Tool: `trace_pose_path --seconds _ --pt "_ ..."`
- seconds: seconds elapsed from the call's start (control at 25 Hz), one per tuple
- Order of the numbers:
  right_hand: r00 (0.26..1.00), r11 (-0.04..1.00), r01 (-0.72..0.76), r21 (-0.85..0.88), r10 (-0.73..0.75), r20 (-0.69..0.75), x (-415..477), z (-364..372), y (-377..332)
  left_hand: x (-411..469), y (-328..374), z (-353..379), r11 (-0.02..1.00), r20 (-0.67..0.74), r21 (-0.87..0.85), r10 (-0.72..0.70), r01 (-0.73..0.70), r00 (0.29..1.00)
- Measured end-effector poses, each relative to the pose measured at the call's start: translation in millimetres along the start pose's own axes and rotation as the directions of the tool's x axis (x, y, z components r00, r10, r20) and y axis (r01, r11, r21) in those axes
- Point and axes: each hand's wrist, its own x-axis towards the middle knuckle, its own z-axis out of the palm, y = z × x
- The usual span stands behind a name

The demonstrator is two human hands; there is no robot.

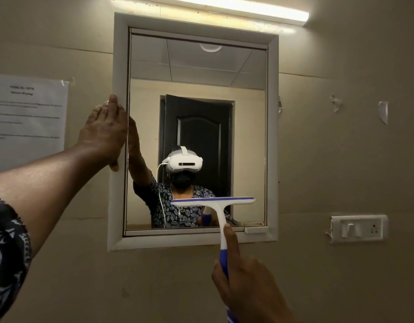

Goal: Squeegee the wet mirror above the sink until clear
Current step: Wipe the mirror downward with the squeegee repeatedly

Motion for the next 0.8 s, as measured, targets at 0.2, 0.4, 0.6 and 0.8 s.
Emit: trace_pose_path --seconds 0.2,0.4,0.6,0.8 --pt "0.951 0.977 0.199 0.079 -0.173 -0.255 44.0 -69.8 -23.7 1.5 -0.1 1.7 1.000 -0.008 0.000 -0.004 0.004 1.000" --pt "0.759 0.948 0.273 -0.161 -0.315 -0.570 136.3 -153.7 -38.7 4.1 0.1 3.5 1.000 -0.008 0.016 -0.011 0.011 1.000" --pt "0.698 0.931 0.217 -0.292 -0.358 -0.620 198.5 -189.0 -36.4 3.4 2.1 2.7 0.999 0.004 0.045 -0.016 0.016 1.000" --pt "0.721 0.923 0.283 -0.261 -0.384 -0.576 217.5 -190.8 -32.5 2.5 2.4 2.1 0.999 -0.007 0.029 -0.018 0.018 1.000"
